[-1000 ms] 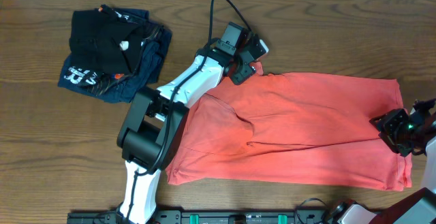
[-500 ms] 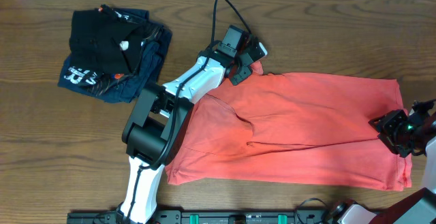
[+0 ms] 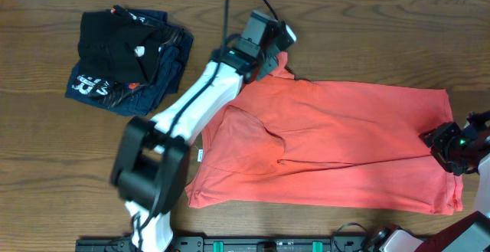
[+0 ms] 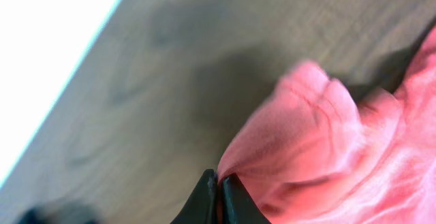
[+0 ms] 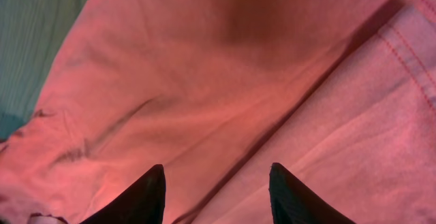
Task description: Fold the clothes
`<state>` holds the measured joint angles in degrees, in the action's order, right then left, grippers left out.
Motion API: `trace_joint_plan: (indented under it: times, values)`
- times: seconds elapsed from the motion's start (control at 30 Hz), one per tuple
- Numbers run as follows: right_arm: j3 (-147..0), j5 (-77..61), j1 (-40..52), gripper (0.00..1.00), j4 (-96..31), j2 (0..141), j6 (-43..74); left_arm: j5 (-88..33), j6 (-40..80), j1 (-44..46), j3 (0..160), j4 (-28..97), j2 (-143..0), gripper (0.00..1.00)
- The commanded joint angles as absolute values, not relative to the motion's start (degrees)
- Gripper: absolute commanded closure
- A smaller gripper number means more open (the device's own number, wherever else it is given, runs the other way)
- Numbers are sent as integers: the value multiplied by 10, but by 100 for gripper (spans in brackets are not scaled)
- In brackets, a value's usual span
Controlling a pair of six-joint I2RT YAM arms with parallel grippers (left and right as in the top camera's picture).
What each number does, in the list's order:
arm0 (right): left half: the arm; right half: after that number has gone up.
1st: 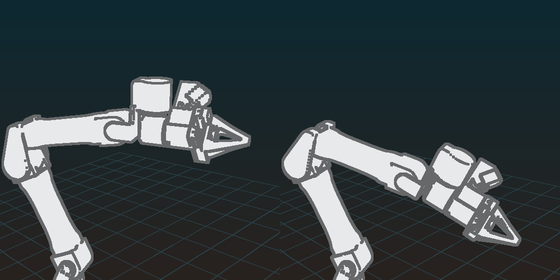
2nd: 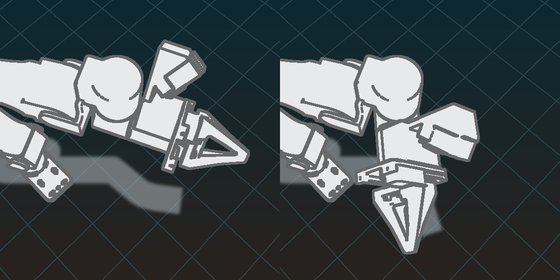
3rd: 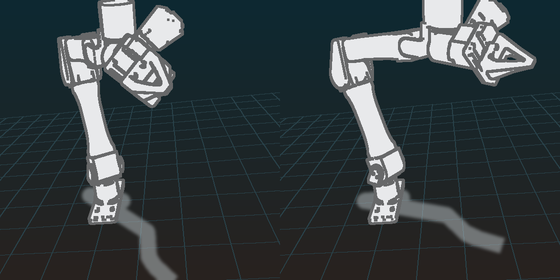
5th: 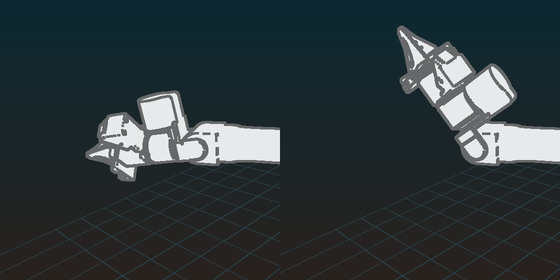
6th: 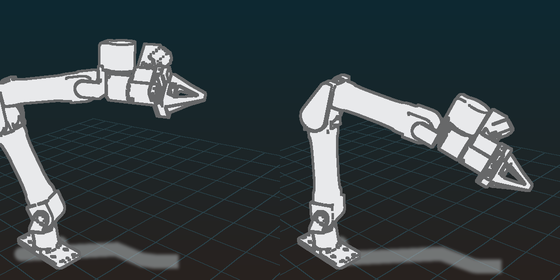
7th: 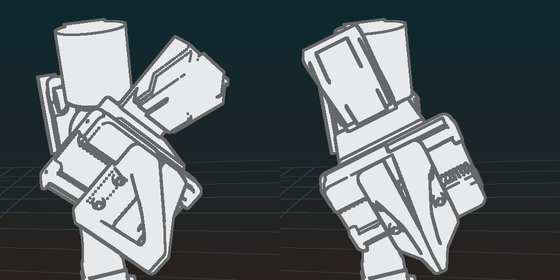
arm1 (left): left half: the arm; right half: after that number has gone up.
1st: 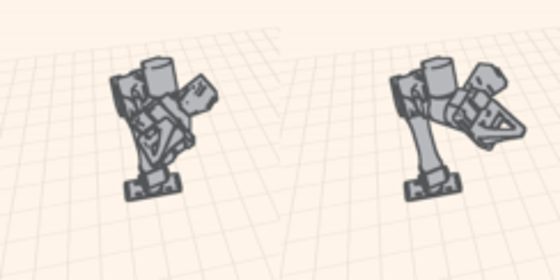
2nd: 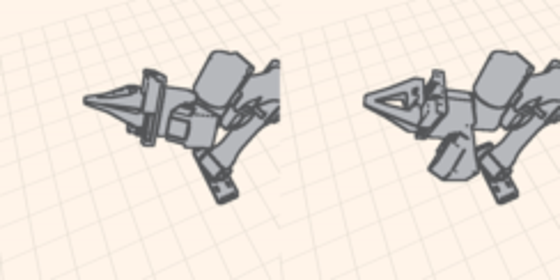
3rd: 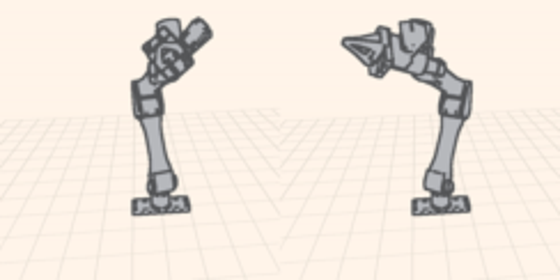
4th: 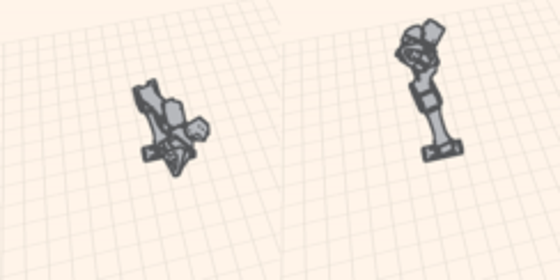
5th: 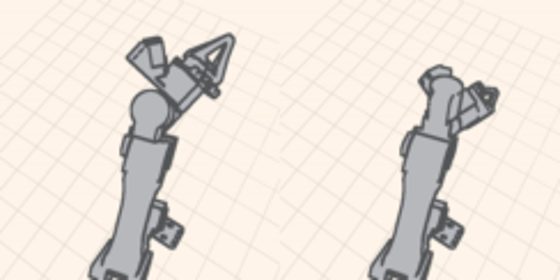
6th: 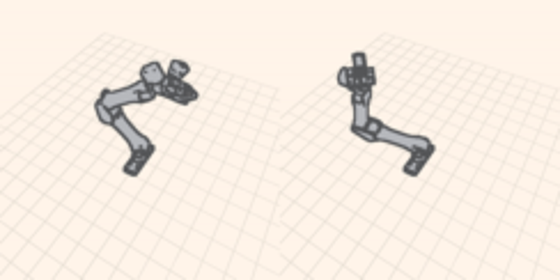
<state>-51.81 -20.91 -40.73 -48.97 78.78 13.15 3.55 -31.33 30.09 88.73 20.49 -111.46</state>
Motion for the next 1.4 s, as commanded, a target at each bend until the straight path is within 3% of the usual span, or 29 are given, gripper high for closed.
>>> trace_joint_plan:
  times: [0.0,0.4,0.57,0.73,1.07,1.37]
  values:
    - [-527,-203,-401,52,-484,782,126,70,-306,299,900,232,-1075,94]
    - [-527,-204,-401,49,-460,782,126,68,-208,299,900,442,-1047,94]
    - [-527,-204,-401,47,-381,786,133,5,-155,299,900,526,-1047,94]
    - [-527,-198,-396,57,-250,809,171,-22,-155,299,900,567,-1047,94]
    - [-534,-162,-371,46,-57,983,171,-24,-142,299,900,671,-1047,94]
    - [-624,-152,-369,41,-30,1108,171,-24,-97,299,900,738,-1047,94]
